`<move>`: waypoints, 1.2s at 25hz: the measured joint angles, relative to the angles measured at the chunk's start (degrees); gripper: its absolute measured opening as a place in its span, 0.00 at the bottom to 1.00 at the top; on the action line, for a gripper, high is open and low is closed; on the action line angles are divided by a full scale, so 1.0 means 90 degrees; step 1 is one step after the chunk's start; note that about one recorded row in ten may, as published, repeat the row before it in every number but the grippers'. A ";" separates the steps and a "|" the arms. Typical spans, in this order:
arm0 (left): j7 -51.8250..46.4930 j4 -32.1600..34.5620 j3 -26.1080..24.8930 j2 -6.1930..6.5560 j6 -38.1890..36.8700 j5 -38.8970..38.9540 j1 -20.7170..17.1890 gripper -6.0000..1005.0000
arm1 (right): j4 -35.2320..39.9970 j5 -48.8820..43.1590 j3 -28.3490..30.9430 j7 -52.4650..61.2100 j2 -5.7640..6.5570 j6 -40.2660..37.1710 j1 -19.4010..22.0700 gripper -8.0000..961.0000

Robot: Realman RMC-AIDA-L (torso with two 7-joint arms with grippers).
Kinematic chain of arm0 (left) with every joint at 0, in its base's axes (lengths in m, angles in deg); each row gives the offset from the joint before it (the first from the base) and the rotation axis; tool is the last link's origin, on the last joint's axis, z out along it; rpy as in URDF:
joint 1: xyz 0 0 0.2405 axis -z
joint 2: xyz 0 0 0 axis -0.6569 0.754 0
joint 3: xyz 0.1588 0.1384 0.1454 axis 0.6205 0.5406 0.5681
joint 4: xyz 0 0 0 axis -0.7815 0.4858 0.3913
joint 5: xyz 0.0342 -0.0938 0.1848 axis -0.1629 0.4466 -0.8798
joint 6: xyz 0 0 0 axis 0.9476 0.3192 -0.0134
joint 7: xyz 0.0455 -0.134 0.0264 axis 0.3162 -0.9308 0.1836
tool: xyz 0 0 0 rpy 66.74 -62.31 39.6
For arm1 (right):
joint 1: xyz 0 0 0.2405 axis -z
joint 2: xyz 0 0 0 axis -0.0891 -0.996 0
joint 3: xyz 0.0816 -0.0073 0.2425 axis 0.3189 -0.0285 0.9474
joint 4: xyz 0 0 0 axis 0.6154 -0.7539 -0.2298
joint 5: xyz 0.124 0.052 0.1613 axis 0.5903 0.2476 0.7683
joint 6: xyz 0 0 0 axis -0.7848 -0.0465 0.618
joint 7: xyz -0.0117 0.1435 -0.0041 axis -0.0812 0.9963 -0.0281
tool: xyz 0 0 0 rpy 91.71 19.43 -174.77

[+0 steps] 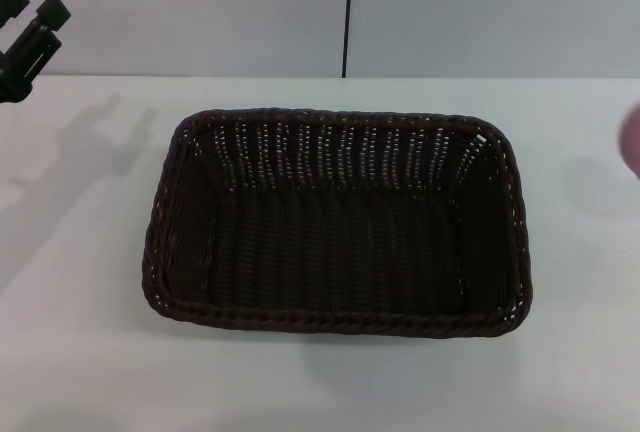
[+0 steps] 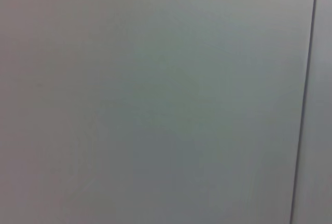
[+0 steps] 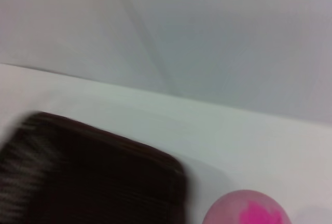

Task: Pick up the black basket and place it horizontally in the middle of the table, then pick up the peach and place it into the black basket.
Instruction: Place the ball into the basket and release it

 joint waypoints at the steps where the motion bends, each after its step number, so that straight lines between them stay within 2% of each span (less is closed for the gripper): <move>1: 0.0025 -0.0001 0.0001 -0.0006 -0.0006 -0.0003 0.0000 0.55 | 0.0064 0.0336 -0.0075 0.0022 0.0003 -0.0054 0.0000 0.15; 2: 0.0042 -0.0002 0.0006 -0.0010 -0.0010 -0.0002 -0.0002 0.55 | 0.0057 0.0559 -0.0194 0.0030 0.0009 -0.0053 -0.0009 0.14; 3: 0.0042 -0.0002 0.0006 -0.0010 -0.0010 -0.0002 -0.0002 0.55 | -0.0086 0.0849 -0.0616 0.0032 0.0011 0.0096 -0.0054 0.13; 4: 0.0050 -0.0003 0.0011 -0.0014 -0.0014 -0.0001 -0.0005 0.55 | -0.0086 0.0849 -0.0616 0.0032 0.0011 0.0096 -0.0054 0.13; 7: 0.0015 -0.0004 0.0042 -0.0014 -0.0037 0.0005 -0.0038 0.55 | -0.0602 0.0907 -0.1505 -0.0018 0.0013 0.0672 -0.0160 0.10; 8: 0.0015 -0.0004 0.0042 -0.0014 -0.0037 0.0005 -0.0038 0.55 | -0.1209 0.0921 -0.2071 -0.0158 0.0021 0.1140 -0.0345 0.09; 9: 0.0009 -0.0004 0.0046 -0.0018 -0.0067 0.0006 -0.0060 0.55 | -0.1534 0.0925 -0.2176 -0.0258 0.0021 0.1331 -0.0463 0.08; 10: 0.0008 -0.0003 0.0046 -0.0021 -0.0082 0.0007 -0.0064 0.55 | -0.1534 0.0925 -0.2176 -0.0258 0.0021 0.1331 -0.0463 0.07; 13: 0.0008 -0.0003 0.0046 -0.0029 -0.0112 0.0007 -0.0071 0.55 | -0.2733 0.1022 -0.2276 -0.0687 0.0020 0.1849 -0.0922 0.04; 17: -0.0026 -0.0004 0.0055 -0.0031 -0.0122 0.0007 -0.0091 0.55 | -0.4339 0.1373 -0.2069 -0.1387 0.0065 0.2093 -0.1609 0.06; 18: -0.0026 -0.0004 0.0055 -0.0031 -0.0122 0.0007 -0.0091 0.55 | -0.4494 0.1395 -0.2036 -0.1447 0.0066 0.2126 -0.1675 0.08; 28: 0.0017 -0.0073 0.0016 -0.0032 -0.0140 0.0006 -0.0120 0.55 | -0.4524 0.1724 -0.1977 -0.1714 0.0053 0.2082 -0.1527 0.26; 30: 0.0021 -0.0085 0.0014 -0.0028 -0.0140 0.0006 -0.0109 0.55 | -0.4511 0.1910 -0.1952 -0.1792 0.0081 0.2044 -0.1414 0.35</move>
